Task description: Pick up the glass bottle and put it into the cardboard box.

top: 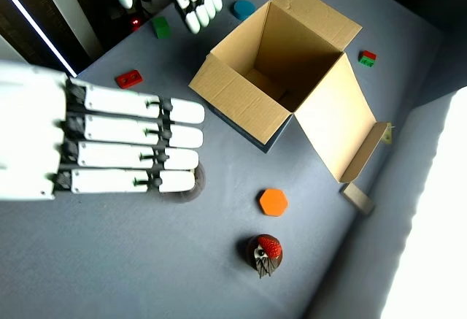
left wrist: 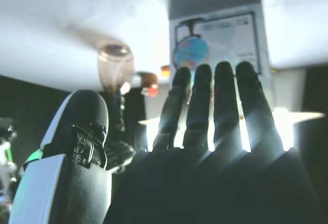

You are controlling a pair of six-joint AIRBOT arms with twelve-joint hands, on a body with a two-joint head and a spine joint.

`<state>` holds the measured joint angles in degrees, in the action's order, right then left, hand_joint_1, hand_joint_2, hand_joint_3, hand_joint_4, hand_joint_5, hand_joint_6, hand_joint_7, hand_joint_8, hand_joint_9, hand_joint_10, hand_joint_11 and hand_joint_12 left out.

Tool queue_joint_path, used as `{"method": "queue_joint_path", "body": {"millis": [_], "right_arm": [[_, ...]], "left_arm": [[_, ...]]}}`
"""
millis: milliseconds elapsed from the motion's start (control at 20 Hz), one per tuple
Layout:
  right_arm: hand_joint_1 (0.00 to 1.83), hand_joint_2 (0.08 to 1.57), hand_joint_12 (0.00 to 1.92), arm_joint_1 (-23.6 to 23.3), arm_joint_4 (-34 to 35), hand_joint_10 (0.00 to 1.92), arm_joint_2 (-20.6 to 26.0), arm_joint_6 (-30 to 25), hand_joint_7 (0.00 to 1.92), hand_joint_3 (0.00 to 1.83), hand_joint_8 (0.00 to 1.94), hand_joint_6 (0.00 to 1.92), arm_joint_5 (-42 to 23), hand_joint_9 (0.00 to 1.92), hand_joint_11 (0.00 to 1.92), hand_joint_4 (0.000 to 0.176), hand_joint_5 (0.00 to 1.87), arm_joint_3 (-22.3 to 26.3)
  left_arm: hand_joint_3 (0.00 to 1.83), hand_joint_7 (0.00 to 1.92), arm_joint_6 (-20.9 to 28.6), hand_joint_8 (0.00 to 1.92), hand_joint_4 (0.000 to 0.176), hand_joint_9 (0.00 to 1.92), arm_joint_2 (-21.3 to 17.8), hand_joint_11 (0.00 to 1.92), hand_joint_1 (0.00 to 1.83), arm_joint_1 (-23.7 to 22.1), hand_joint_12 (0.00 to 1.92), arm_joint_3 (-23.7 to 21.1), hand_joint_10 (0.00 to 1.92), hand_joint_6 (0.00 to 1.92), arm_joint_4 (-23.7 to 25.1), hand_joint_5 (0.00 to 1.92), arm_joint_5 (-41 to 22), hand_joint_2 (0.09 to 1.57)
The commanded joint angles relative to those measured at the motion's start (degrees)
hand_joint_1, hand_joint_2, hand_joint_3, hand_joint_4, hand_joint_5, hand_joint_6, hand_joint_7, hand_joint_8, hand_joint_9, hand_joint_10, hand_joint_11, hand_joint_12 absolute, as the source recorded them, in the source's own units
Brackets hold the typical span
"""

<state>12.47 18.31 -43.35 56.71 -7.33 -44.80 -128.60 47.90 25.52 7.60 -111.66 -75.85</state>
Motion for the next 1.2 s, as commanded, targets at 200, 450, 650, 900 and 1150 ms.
{"method": "queue_joint_path", "body": {"millis": [200,450,650,900,1150], "right_arm": [[1.02,1.04,0.0,0.1,0.4,0.0,-2.9,-0.7,0.02,0.0,0.0,0.0,-3.2,0.02,0.0,0.0,0.0,-4.2],[1.02,1.04,0.0,2.6,2.6,0.0,-8.2,-0.8,0.01,0.0,0.0,0.0,-1.7,0.01,0.0,0.0,0.0,-9.6],[1.02,1.04,0.0,3.5,2.6,0.0,-10.2,-0.9,0.01,0.0,0.0,0.0,-3.0,0.0,0.0,0.0,0.0,-11.4],[1.01,1.03,0.0,3.8,2.6,0.0,-11.9,-0.3,0.01,0.0,0.0,0.0,-3.3,0.01,0.0,0.0,0.0,-12.6],[1.0,1.03,0.0,4.5,2.6,0.01,-12.3,0.4,0.02,0.0,0.0,0.0,-4.3,0.02,0.0,0.0,0.0,-12.9]], "left_arm": [[0.0,0.06,5.5,0.0,0.0,0.04,4.4,0.0,0.0,4.3,0.07,2.2,0.0,0.0,8.7,0.05,-3.4,1.28],[0.0,0.07,14.6,0.01,0.0,0.05,5.3,0.0,0.0,11.9,0.07,3.1,0.0,0.01,15.9,0.06,-3.5,1.28],[0.0,0.07,16.5,0.0,0.0,0.05,6.2,0.0,0.0,15.5,0.07,5.1,0.0,0.0,20.1,0.05,1.0,1.28],[0.0,0.07,15.8,0.0,0.0,0.04,7.1,0.0,0.0,16.1,0.06,7.8,0.0,0.0,21.8,0.04,4.5,1.28],[0.0,0.07,15.6,0.0,0.0,0.04,7.2,0.0,0.0,16.7,0.06,9.9,0.0,0.0,22.9,0.04,7.2,1.28]]}}
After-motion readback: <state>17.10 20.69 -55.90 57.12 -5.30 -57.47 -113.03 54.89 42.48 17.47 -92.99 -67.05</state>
